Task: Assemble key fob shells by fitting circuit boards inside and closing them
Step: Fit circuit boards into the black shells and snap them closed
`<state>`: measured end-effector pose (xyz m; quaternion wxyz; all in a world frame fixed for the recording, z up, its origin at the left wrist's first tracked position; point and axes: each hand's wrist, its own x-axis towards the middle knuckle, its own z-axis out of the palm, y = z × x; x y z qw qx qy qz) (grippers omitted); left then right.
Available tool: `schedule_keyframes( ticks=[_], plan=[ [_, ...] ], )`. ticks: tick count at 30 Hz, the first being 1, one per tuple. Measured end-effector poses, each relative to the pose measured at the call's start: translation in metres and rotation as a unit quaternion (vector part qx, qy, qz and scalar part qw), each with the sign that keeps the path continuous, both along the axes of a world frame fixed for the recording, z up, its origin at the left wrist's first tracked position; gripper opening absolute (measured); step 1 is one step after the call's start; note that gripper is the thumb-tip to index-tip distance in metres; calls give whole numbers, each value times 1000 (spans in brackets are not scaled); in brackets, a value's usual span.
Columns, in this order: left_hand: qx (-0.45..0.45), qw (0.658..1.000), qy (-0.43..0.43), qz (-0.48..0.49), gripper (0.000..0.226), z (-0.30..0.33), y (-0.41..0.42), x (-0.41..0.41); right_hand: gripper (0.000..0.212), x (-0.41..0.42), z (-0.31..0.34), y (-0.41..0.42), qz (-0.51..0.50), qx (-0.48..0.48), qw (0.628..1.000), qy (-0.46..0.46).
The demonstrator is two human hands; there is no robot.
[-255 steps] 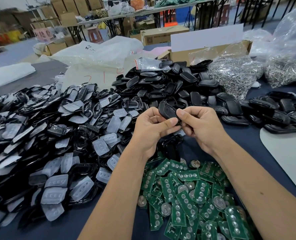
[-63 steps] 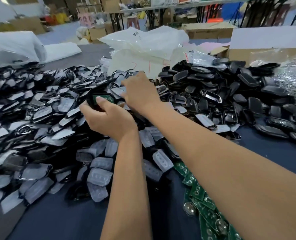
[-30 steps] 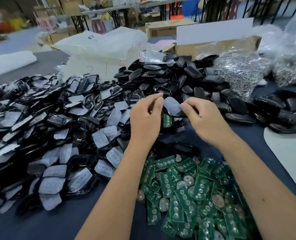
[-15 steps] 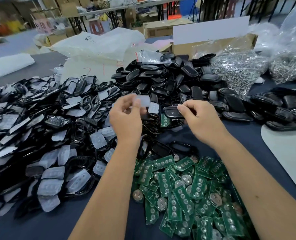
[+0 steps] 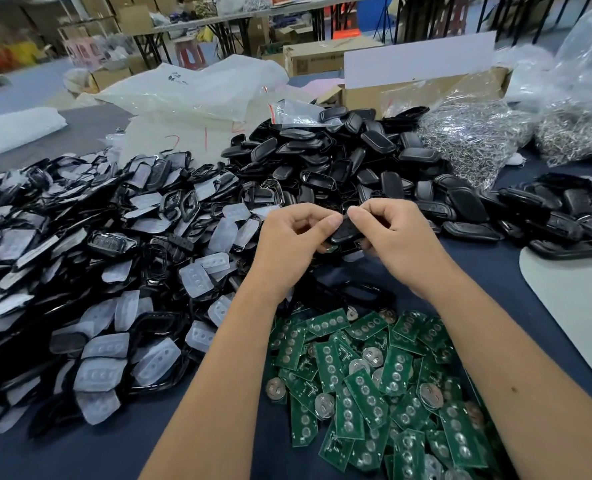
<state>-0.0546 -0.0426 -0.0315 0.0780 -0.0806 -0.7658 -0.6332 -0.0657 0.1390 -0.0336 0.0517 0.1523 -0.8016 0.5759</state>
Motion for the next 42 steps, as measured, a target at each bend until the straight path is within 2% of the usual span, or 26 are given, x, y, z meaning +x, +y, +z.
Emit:
schedule_keyframes(
  ticks=[2, 6, 9, 13, 17, 22, 28, 32, 34, 36, 38, 40, 42],
  plan=[
    [16, 1000, -12, -18, 3, 1, -1, 0, 34, 0, -1, -2, -23, -55, 998, -15],
    [63, 997, -41, -32, 6, 3, 6, 2, 45, -1, -1, -8, -29, -159, 986, -37],
    [116, 991, -63, -23, 8, 2, 9, 3, 29, -2, 1, -10, -32, -221, 972, -68],
    [117, 990, -73, -21, 8, 1, 9, 3, 15, -1, -1, -16, -50, -329, 933, -133],
    [111, 991, -75, -11, 7, 2, 11, 4, 18, 1, 0, -17, -61, -398, 901, -163],
    [91, 994, -64, 1, 5, 4, 12, 5, 14, -1, 0, -12, -71, -345, 927, -129],
    [85, 995, -59, 12, 7, 3, 12, 3, 21, -1, -1, -12, -35, -340, 929, -142],
    [81, 995, -53, 1, 7, 4, 12, 3, 37, 1, 3, -9, -22, -366, 921, -134],
    [66, 997, -38, 10, 8, 3, 12, 2, 27, 2, 3, -9, -23, -348, 932, -96],
    [43, 998, -25, 41, 12, 2, 13, 2, 24, 3, 3, -10, -63, -252, 966, -5],
    [76, 993, -62, 62, 28, 4, 15, 3, 23, 4, 3, -11, -97, -108, 984, 108],
    [154, 979, -127, 42, 40, 7, 12, 3, 20, 7, 3, -11, -95, -5, 973, 210],
    [178, 973, -145, 7, 32, 9, 8, 2, 19, 8, 2, -12, -92, 37, 960, 263]
  ],
)
